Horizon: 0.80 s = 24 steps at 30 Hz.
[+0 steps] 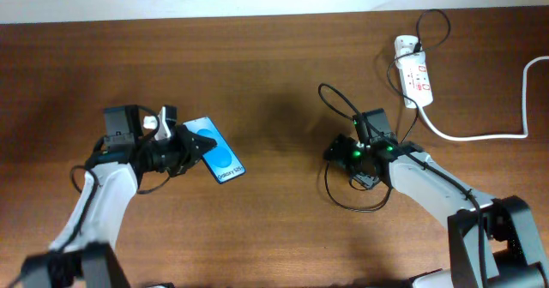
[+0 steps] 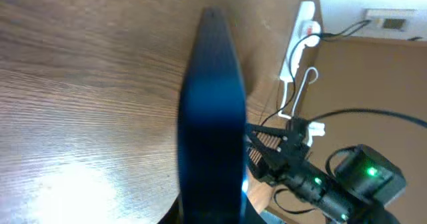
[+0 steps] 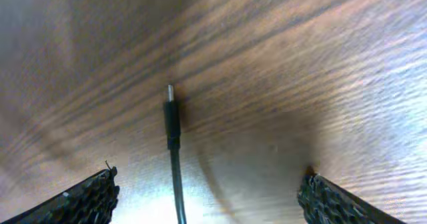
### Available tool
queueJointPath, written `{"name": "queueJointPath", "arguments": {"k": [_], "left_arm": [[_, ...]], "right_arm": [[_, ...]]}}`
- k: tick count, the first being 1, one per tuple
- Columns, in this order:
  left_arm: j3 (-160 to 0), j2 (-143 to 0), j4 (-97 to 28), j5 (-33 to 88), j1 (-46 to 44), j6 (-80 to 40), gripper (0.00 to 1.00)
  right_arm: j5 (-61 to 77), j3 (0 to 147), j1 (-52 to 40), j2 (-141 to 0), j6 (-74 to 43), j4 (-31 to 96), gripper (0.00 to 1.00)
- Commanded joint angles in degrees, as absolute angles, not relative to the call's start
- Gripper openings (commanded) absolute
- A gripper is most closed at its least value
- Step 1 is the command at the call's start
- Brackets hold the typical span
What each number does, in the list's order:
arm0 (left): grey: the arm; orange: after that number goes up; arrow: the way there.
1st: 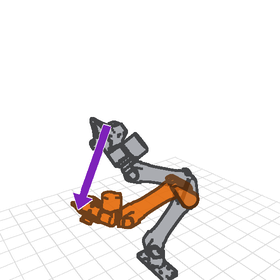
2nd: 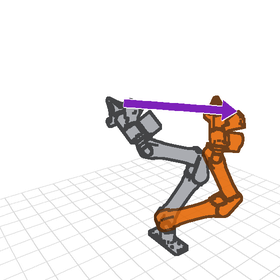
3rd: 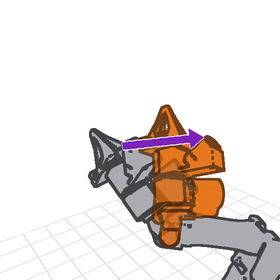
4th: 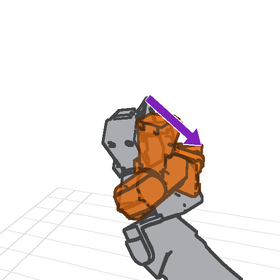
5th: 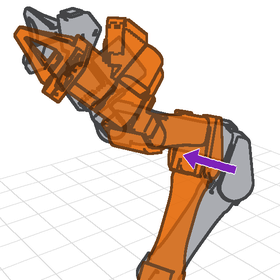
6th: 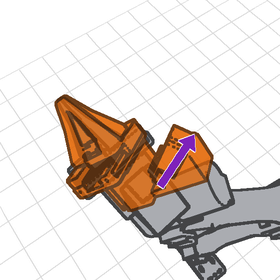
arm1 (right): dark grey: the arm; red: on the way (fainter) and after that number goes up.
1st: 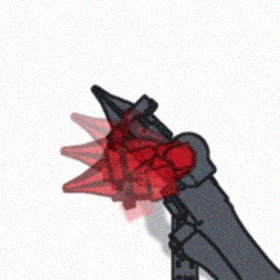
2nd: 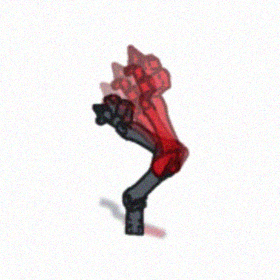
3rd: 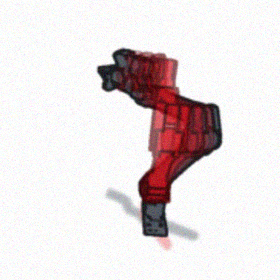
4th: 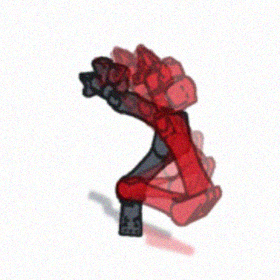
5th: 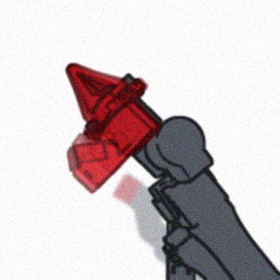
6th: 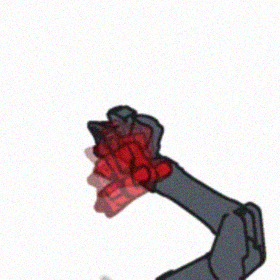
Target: Plug charger to phone and switch on socket
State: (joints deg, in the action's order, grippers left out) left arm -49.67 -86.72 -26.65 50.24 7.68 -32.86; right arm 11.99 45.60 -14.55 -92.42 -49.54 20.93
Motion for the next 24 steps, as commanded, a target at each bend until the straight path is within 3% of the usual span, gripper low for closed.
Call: {"name": "queueJointPath", "arguments": {"k": [1,15,24], "left_arm": [[-49.95,-91.72,-22.15,57.04,7.88,-33.85,0.00],[-49.95,-93.86,-13.50,61.91,7.88,-33.85,0.00],[-49.95,-93.86,-13.54,61.73,7.88,-33.85,0.00]], "right_arm": [[16.43,46.04,-14.22,-93.30,-49.78,20.75,0.89],[19.14,46.04,-14.22,-95.90,-51.75,17.93,0.82],[20.58,46.04,-14.22,-103.55,-51.92,15.00,0.59]]}}
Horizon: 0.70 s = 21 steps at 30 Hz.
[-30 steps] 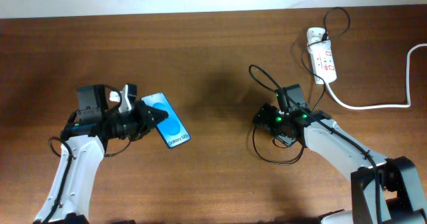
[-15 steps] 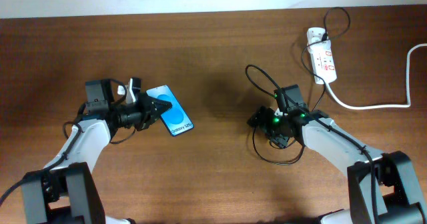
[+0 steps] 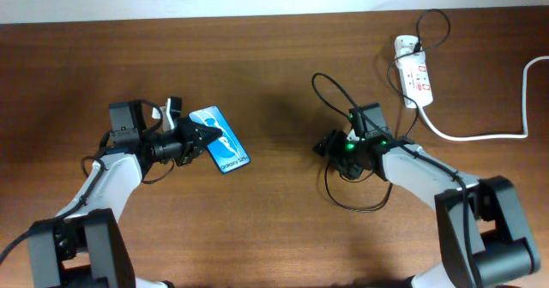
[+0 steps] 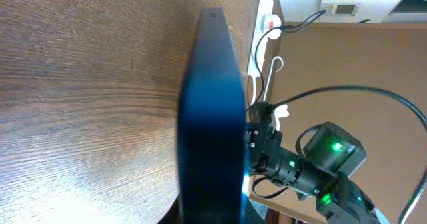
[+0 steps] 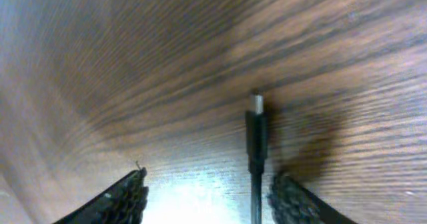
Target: Plug charger to phone and switch on socket
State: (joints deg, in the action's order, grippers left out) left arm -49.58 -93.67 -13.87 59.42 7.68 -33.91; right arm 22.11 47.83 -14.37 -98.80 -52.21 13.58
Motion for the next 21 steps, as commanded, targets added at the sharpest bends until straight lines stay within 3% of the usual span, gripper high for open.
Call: {"name": "queueJointPath", "arguments": {"k": [1,11,16,19,21], "left_arm": [[-49.95,-93.86,-13.54,61.73,7.88,-33.85,0.00],[-49.95,-93.86,-14.17,61.76,7.88,-33.85,0.00],[-49.95,-93.86,-14.17,61.76,7.88,-33.85,0.00],[-49.95,-93.86,-14.17,62.24,7.88,-33.85,0.00],[-49.95,-93.86,-14.13,63.64,7.88,-33.85,0.00]], "right_arm": [[20.51,46.04,-14.20,-104.07,-51.90,15.44,0.57],[14.59,46.02,-14.06,-107.37,-50.63,17.37,0.50],[14.31,45.93,-13.78,-107.37,-48.21,18.22,0.29],[14.33,45.93,-13.74,-107.37,-48.16,18.63,0.24],[14.79,45.93,-13.74,-107.35,-45.17,18.59,0.11]]}}
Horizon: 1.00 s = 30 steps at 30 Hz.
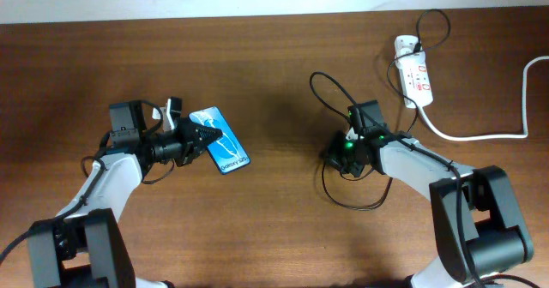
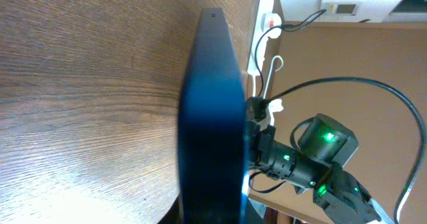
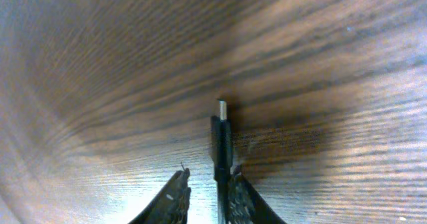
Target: Plug charger to phone and switch on socket
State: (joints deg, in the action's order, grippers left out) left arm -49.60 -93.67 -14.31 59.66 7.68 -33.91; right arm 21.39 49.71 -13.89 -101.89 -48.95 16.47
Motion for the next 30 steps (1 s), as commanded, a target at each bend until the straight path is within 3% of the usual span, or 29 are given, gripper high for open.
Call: {"name": "queueJointPath", "arguments": {"k": [1,13,23,30], "left_arm": [[-49.95,-93.86,-14.13,64.55,7.90,-33.85,0.00],[-49.95,-93.86,-14.17,73.08,7.66,-30.33,0.00],[-49.95,-93.86,-14.17,82.48,7.62,-25.34,0.00],[-49.95,-93.86,-14.15,82.74,7.53,-25.36,0.00]], "right_arm": [[14.90,45.93,-13.74,-107.35,-44.07,18.63,0.05],[32.27,45.98,-13.76,-102.19,-31.51,26.46,0.04],[54.30,45.98,-13.87,-88.07,-7.64,42.87,0.04],[63.59,45.98,-18.39,-80.58,6.50,49.71,0.04]]}}
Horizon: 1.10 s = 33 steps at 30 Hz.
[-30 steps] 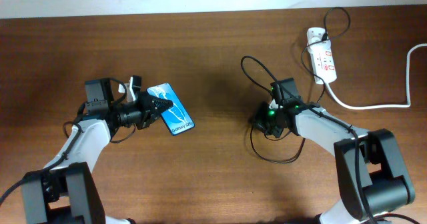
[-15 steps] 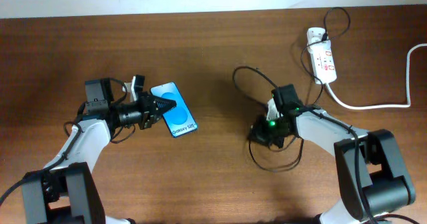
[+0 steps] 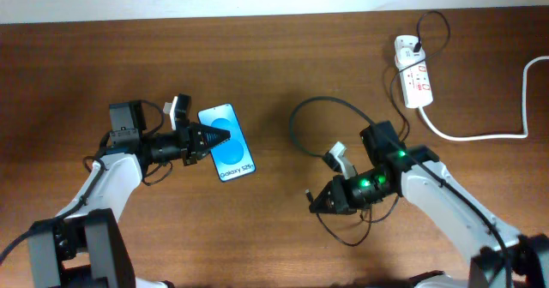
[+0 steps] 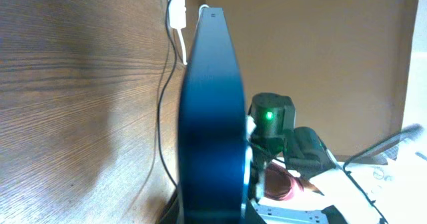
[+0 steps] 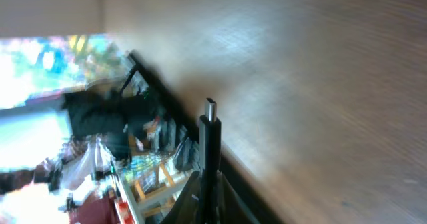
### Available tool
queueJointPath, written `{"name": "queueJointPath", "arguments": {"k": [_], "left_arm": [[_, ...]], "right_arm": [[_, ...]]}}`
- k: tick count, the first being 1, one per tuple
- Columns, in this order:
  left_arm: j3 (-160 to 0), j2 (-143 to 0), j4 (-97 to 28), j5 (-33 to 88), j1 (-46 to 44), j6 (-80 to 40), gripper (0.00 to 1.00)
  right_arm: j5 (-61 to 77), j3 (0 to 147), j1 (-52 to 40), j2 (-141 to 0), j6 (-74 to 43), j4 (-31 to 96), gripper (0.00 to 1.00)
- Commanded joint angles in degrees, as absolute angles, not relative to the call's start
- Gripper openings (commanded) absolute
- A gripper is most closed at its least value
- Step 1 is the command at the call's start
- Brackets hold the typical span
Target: Plug charger to phone and switch on socket
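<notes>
The blue phone (image 3: 228, 143) is held off the table, screen up, with my left gripper (image 3: 208, 139) shut on its near end. In the left wrist view the phone (image 4: 212, 111) shows edge-on, its far end pointing at the right arm. The right gripper (image 3: 321, 201) hangs above the table at the front middle, shut on the black charger plug (image 5: 211, 127). The plug's metal tip sticks out past the fingers. The black cable (image 3: 296, 121) loops back to the white socket strip (image 3: 413, 70) at the far right.
A white mains lead (image 3: 480, 136) runs from the strip off the right edge. The slack of the black cable lies under the right arm. Bare brown table (image 3: 274, 57) stretches between the two arms and along the back.
The right gripper, then down on the table round the plug, now holds it raised and further front-left. The cable loop has been drawn left. The left gripper has shifted the phone slightly right.
At first my left gripper held the phone low while the right stood open over the plug lying on the table. The phone then sat higher, and the right fingers stood narrower round the plug each time. Now the plug is gripped and lifted, facing the phone.
</notes>
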State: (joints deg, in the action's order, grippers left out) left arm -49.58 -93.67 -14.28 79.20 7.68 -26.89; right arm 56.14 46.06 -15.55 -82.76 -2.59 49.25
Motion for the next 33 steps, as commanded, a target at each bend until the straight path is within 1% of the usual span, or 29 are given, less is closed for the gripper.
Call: {"name": "queueJointPath", "arguments": {"k": [1,4,7,15,18,24,30,33], "left_arm": [[-49.95,-93.86,-14.17,82.74,7.40,-25.36,0.00],[-49.95,-93.86,-14.13,82.65,6.11,-25.36,0.00],[-49.95,-93.86,-14.06,81.56,4.62,-25.34,0.00],[-49.95,-93.86,-13.65,77.93,2.33,-26.30,0.00],[-49.95,-93.86,-12.78,75.48,2.33,-29.89,0.00],[-49.95,-93.86,-2.81,73.52,1.08,-43.70,0.00],[-49.95,-93.86,8.19,71.55,-2.63,-51.94,0.00],[-49.95,-93.86,10.07,71.53,-2.90,-53.43,0.00]], "right_arm": [[65.78,45.98,-19.84,-80.42,8.29,49.65,0.04],[67.37,45.98,-23.88,-80.44,9.61,47.64,0.04],[71.22,45.98,-25.43,-80.47,8.08,44.42,0.04],[73.10,45.98,-25.50,-80.51,-5.74,33.98,0.04],[73.08,45.98,-25.50,-80.51,-8.32,31.79,0.04],[73.01,45.98,-25.50,-81.01,-12.21,28.67,0.04],[72.88,45.98,-25.50,-81.10,-13.02,26.92,0.04],[72.86,45.98,-25.50,-81.10,-15.57,25.02,0.04]]}}
